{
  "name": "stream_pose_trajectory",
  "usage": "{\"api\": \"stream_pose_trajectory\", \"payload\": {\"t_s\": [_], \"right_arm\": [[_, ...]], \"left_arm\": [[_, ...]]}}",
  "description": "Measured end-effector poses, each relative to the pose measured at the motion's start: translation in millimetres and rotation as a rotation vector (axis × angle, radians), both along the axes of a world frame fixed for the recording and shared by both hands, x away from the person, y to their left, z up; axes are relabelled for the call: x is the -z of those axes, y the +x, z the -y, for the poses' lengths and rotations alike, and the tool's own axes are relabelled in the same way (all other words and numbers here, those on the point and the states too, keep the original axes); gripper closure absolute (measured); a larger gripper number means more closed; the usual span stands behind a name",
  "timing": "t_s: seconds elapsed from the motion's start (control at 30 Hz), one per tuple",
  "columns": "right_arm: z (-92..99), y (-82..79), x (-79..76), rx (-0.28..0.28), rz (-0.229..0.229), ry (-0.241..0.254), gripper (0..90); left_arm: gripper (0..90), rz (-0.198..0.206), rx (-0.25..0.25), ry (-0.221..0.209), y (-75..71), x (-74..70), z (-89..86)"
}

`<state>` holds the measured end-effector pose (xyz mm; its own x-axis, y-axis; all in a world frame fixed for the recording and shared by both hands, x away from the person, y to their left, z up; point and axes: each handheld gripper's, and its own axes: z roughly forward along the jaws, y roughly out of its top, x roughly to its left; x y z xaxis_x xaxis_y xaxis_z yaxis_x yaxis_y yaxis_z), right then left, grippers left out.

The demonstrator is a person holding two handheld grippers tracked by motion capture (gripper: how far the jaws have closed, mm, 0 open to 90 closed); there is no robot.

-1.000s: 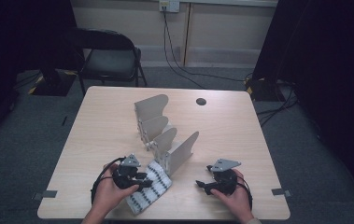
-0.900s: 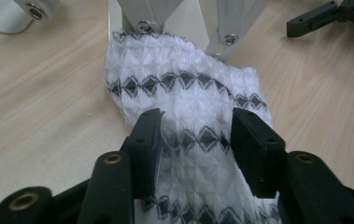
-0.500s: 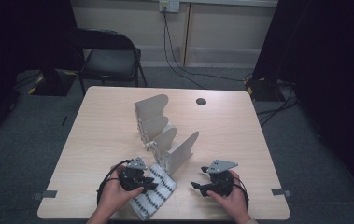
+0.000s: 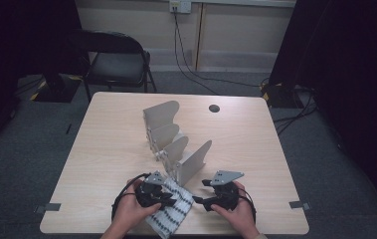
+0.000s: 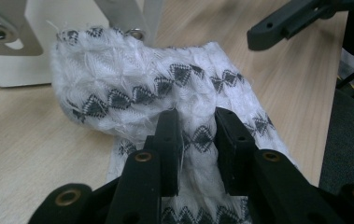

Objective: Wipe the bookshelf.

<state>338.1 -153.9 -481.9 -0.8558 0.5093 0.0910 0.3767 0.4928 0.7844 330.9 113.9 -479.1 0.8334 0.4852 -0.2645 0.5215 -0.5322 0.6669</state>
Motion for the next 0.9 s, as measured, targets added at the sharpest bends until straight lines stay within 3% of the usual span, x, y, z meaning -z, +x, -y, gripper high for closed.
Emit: {"api": "stream_pose_trajectory", "payload": {"t_s": [0.13,0.37,0.6,0.7,0.9], "right_arm": [[-13.2,-0.5,2.0,-0.041,-0.018,-0.001,34.3],[-27.0,-3.8,8.4,-0.089,0.005,-0.079,45.7],[-29.2,-2.2,11.4,-0.113,-0.015,-0.079,65.0],[-28.1,-2.4,9.8,-0.125,-0.024,-0.086,79.6],[-19.0,-1.4,7.0,-0.127,-0.030,-0.111,84.3]], "left_arm": [[72.2,0.007,0.003,0.001,-0.3,0.1,0.7],[69.6,-0.006,-0.006,-0.005,0.1,0.1,0.0],[63.1,-0.009,-0.014,-0.003,-0.5,-0.9,-0.9],[54.5,-0.011,-0.026,-0.006,-0.5,-1.9,-2.3],[38.2,0.020,-0.063,-0.009,2.7,-4.8,-12.9]]}}
